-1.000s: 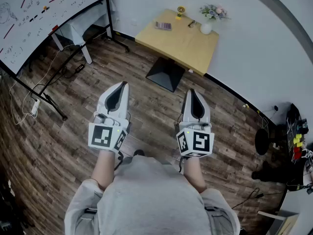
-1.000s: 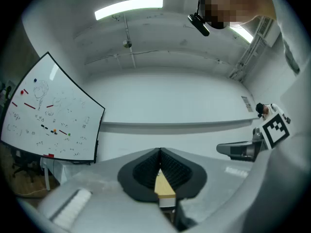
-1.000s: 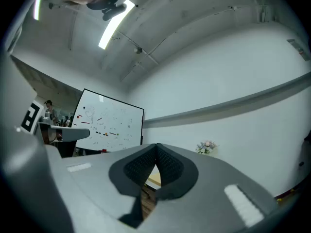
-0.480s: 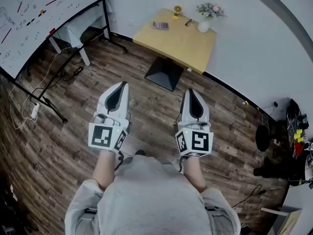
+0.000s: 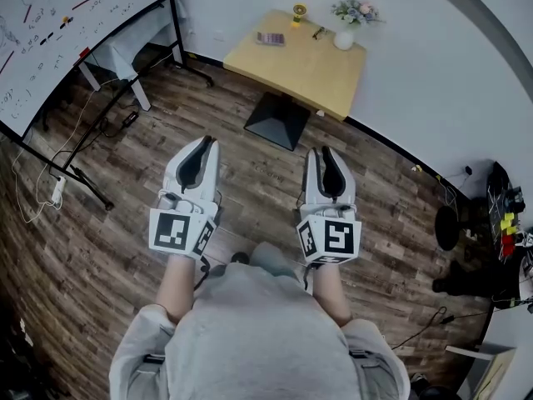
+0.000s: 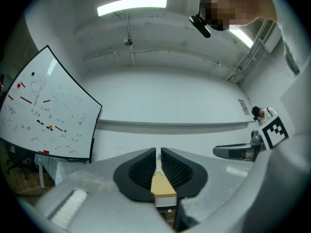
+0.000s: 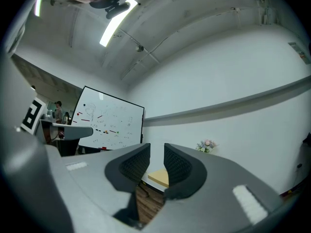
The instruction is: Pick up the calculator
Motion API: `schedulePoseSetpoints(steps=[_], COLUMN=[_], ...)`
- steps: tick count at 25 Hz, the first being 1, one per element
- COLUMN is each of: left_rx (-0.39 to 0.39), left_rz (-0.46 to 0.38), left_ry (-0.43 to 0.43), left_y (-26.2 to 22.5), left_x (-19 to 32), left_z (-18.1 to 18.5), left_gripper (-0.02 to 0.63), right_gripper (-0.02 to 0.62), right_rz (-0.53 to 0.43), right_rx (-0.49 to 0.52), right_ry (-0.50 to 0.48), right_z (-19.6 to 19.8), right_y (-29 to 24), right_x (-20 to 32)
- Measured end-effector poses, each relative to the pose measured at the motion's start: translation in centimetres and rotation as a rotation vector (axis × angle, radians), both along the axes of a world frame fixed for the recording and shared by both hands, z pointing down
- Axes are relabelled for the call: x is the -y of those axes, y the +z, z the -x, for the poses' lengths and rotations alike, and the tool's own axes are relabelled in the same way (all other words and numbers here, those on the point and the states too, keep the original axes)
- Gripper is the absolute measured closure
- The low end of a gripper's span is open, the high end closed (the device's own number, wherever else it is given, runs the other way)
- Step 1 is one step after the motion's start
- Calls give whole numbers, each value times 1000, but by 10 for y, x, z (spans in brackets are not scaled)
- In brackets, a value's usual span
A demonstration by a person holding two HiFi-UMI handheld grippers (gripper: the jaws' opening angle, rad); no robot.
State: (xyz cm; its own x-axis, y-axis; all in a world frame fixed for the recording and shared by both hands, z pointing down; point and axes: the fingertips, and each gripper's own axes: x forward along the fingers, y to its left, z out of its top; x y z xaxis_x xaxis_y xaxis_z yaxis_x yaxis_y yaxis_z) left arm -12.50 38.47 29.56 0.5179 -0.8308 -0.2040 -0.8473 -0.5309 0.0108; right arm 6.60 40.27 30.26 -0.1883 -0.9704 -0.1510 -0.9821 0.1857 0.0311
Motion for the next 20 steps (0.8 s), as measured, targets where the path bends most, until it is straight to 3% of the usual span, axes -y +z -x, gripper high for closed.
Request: schedulePoseSetpoints(steps=[8,20], left_rx=[-5,-15], left_rz=[21,56], left_ry=[12,13], left_y=[8,11], left_x=[14,95], left_z=[-8,-13], left_gripper=[512,413], right_gripper=[360,367], right_rz=[22,33], right_rx=[-7,-9], right_ry=[-6,-36], right_z=[-4,-4], right_y=[8,7], right_x=[16,98])
